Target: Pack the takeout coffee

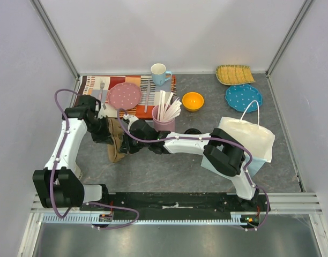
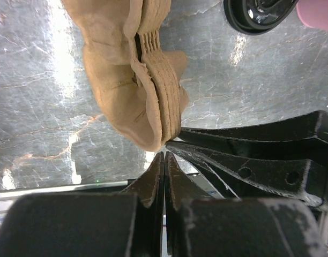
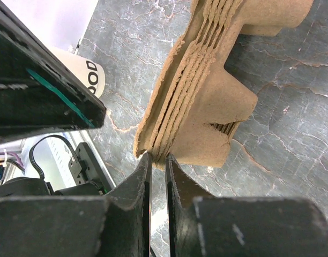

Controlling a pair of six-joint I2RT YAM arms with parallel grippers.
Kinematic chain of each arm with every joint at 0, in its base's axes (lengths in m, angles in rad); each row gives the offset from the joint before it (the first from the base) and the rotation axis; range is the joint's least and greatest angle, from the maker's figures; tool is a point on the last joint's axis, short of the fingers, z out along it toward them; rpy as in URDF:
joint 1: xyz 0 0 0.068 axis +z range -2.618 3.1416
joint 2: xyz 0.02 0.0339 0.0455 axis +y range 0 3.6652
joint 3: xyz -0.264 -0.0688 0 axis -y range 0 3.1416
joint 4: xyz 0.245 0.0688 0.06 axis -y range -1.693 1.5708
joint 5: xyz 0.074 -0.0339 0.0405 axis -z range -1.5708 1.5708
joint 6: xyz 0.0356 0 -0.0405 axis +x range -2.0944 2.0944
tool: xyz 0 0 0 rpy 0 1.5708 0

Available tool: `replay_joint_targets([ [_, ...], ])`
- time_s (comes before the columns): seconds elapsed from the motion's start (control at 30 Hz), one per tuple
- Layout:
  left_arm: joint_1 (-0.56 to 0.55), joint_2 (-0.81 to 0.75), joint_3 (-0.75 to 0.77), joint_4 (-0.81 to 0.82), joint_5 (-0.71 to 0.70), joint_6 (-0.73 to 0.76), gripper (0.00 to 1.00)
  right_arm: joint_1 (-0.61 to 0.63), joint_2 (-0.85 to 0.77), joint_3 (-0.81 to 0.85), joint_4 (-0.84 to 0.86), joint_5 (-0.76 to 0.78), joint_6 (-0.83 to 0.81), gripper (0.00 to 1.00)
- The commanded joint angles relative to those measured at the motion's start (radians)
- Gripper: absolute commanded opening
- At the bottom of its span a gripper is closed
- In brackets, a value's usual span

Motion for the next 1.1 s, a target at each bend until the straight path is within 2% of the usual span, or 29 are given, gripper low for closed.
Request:
replay_joint_targets([
  [0.0, 0.009, -0.003, 0.063, -0.020, 0.032, 0.044, 0.02, -0.031, 0.038, -0.042, -0.124, 0.094, -0.041, 0.12],
  [0.07, 0.010, 0.005, 0.033, -0.016, 0.041, 0.040, 0.02, -0.030, 0.039, -0.036, -0.124, 0.092, -0.041, 0.12],
  [0.13, 0.009, 0.008, -0.019, 0.010, 0.052, 0.031, 0.16, -0.030, 0.039, -0.036, -0.122, 0.086, -0.041, 0.12],
  [0.2, 0.009, 0.004, -0.050, 0.029, 0.076, 0.011, 0.37, -0.030, 0.036, -0.040, -0.121, 0.083, -0.038, 0.12],
  [0.3, 0.009, 0.001, -0.082, 0.039, 0.043, -0.009, 0.46, -0.031, 0.032, -0.045, -0.113, 0.081, -0.038, 0.12],
  [0.43, 0.007, 0.011, -0.092, 0.081, 0.020, -0.002, 0.44, -0.030, 0.035, -0.036, -0.110, 0.074, -0.035, 0.11],
  [0.6, 0.009, 0.033, -0.104, 0.087, 0.020, -0.011, 0.30, -0.030, 0.030, -0.042, -0.103, 0.072, -0.034, 0.11],
  [0.7, 0.009, 0.033, -0.116, 0.093, 0.009, -0.006, 0.26, -0.030, 0.030, -0.043, -0.103, 0.072, -0.037, 0.11],
  [0.97, 0.012, 0.045, -0.113, 0.087, -0.057, -0.019, 0.27, -0.028, 0.027, -0.048, -0.101, 0.065, -0.035, 0.11],
  [1.07, 0.010, 0.063, -0.113, 0.098, -0.033, -0.015, 0.27, -0.030, 0.027, -0.048, -0.098, 0.063, -0.037, 0.11],
])
